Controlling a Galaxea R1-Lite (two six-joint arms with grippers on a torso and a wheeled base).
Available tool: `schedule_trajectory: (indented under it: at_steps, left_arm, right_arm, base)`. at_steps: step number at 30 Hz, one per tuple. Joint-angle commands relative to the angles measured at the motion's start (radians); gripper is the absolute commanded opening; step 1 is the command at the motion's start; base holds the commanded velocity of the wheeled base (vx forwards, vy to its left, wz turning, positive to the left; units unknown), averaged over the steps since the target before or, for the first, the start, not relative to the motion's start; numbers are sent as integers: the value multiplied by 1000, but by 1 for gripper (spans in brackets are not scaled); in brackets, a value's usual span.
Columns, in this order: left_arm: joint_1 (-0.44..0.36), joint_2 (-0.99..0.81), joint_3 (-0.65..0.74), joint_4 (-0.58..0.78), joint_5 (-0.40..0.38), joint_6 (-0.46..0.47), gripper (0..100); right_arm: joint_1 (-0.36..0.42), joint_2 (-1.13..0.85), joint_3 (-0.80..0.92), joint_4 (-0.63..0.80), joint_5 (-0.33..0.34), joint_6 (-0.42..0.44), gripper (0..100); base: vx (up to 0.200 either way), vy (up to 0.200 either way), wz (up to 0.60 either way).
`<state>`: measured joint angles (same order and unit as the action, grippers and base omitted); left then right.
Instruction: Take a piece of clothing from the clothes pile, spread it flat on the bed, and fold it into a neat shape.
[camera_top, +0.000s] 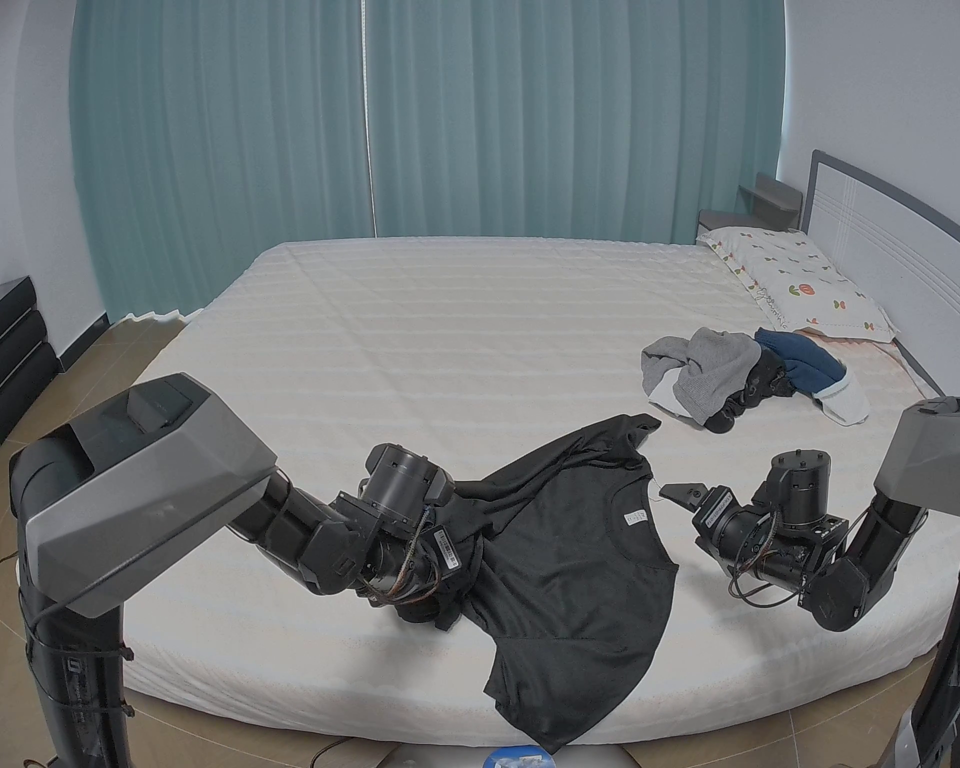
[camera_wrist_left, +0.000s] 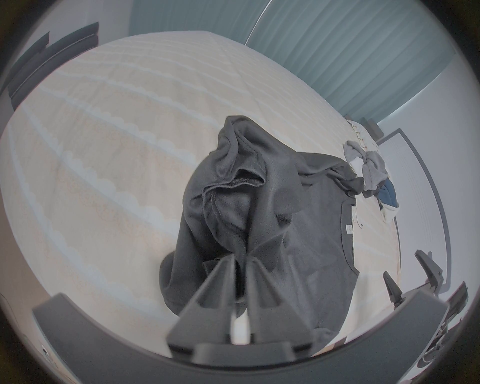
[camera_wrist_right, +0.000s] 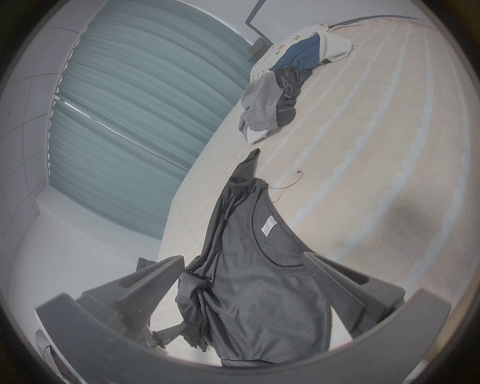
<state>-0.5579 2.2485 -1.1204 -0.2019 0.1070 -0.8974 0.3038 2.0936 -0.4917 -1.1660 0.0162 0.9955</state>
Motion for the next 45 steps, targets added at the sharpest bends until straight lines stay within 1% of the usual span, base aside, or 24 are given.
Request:
schedule_trajectory:
  at_steps: [1,6,7,8,15,18,19,21,22,23,24,25,26,28,30,34,35,36,38,42,45]
  left_arm:
    - [13,-6,-15,-1,23,0,0]
    - [76,-52,-47,2,26,0,0]
    - [76,-52,-47,2,26,0,0]
    - [101,-63,-62,1,26,0,0]
    - [268,-43,-251,2,28,49,0]
    - [311,-4,-341,-5,30,46,0]
    - [337,40,-424,-4,40,37,0]
    - [340,48,-433,-4,43,34,0]
    - [348,103,-498,-7,82,9,0]
    - [351,131,-524,-10,105,6,0]
    - [351,131,-524,-10,105,6,0]
    - [360,184,-584,-8,140,6,0]
    - [363,214,-611,-8,151,8,0]
    - [366,244,-644,-8,163,11,0]
    - [381,295,-719,-7,184,11,0]
    - [400,353,-825,-4,197,18,0]
    - [401,355,-829,-4,197,18,0]
    - [412,373,-880,9,204,23,0]
    - [423,378,-880,10,206,35,0]
    - [437,391,-880,1,203,89,0]
    - [438,391,-880,6,197,91,0]
  right_arm:
    - [0,2,1,2,1,0,100]
    - [1,19,2,3,1,-3,100]
    - [1,19,2,3,1,-3,100]
    - [1,23,2,3,1,-3,100]
    - [3,48,1,3,1,-3,100]
    - [5,57,1,3,-1,-3,100]
    - [8,66,-1,2,-2,-3,100]
    - [9,66,-1,2,-2,-3,100]
    - [9,75,2,2,-5,-6,100]
    - [11,77,2,2,-5,-6,100]
    - [11,77,2,2,-5,-6,100]
    - [11,78,5,3,-7,-6,100]
    - [11,78,10,2,-5,-8,100]
    - [9,80,12,3,-5,-8,100]
    - [11,82,15,2,-5,-9,100]
    - [11,89,18,3,-7,-9,100]
    - [11,91,18,3,-7,-9,100]
    - [11,103,16,3,-10,-15,100]
    - [9,115,16,3,-24,-31,100]
    - [6,157,8,2,-81,-84,100]
    - [11,181,5,0,-91,-95,100]
  base:
    - [0,0,0]
    - [0,0,0]
    - [0,0,0]
    - [0,0,0]
    - [0,0,0]
    - [0,0,0]
    - [0,0,0]
    - [0,0,0]
    - [0,0,0]
    - [0,0,0]
    - [0,0,0]
    - [0,0,0]
    - [0,0,0]
    - [0,0,0]
    - [0,0,0]
    - [0,0,0]
    - [0,0,0]
    - [0,0,0]
    - [0,0,0]
    - [0,0,0]
    - [0,0,0]
